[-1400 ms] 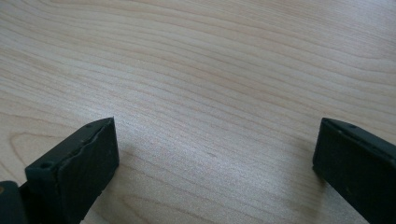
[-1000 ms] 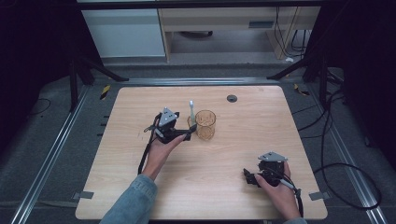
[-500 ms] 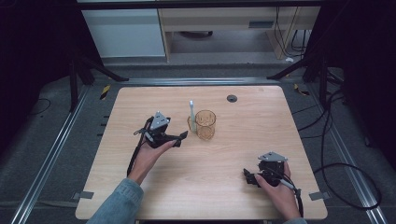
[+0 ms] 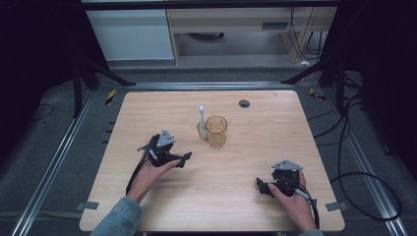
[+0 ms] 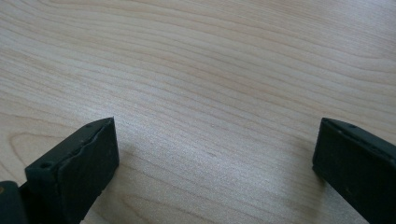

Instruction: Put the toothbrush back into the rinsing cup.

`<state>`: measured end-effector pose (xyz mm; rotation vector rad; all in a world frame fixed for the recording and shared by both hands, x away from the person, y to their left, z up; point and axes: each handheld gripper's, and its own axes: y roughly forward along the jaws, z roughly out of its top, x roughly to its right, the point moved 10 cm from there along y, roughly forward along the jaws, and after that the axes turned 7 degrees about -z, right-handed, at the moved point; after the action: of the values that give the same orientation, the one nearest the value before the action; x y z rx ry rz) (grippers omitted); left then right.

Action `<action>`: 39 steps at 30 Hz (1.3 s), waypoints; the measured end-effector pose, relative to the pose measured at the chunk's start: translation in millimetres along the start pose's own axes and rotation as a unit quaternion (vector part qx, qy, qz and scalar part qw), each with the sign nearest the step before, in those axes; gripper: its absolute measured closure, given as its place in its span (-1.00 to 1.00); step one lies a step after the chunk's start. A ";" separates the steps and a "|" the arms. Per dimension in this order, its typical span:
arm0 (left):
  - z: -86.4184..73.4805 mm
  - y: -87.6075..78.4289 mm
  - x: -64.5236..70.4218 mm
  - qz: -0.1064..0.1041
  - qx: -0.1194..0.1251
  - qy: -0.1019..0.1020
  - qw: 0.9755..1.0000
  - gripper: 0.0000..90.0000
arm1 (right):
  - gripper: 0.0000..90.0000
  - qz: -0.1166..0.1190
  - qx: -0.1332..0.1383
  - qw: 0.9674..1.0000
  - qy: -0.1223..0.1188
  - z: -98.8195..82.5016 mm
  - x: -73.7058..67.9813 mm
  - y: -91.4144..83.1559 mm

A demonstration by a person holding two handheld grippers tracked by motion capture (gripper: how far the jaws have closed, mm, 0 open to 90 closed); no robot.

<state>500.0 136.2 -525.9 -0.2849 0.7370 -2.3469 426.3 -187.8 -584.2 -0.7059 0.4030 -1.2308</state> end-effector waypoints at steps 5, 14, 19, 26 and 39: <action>-18.9 -4.8 -5.7 0.002 -0.020 -0.012 1.000 -0.89 | -0.98 0.000 0.000 1.000 -0.001 -0.1 0.2 0.0; -43.9 -16.8 -21.9 0.018 -0.043 -0.029 0.999 -0.89 | -0.98 0.000 0.000 1.000 0.000 0.0 0.0 0.0; -57.0 -22.1 -31.6 0.027 -0.053 -0.042 0.997 -0.89 | -0.98 0.000 0.000 1.000 0.000 0.0 0.0 0.0; -70.1 -21.7 -38.5 0.036 -0.071 -0.050 0.996 -0.92 | -0.98 0.000 0.000 1.000 0.000 0.0 0.0 0.0; -76.4 -17.9 -44.2 0.046 -0.074 -0.063 0.994 -0.94 | -0.98 0.000 0.000 1.000 0.000 0.0 0.0 0.0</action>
<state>495.4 209.1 -578.6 -0.4499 0.8443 -2.1708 426.3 -187.8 -584.2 -0.7059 0.4030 -1.2307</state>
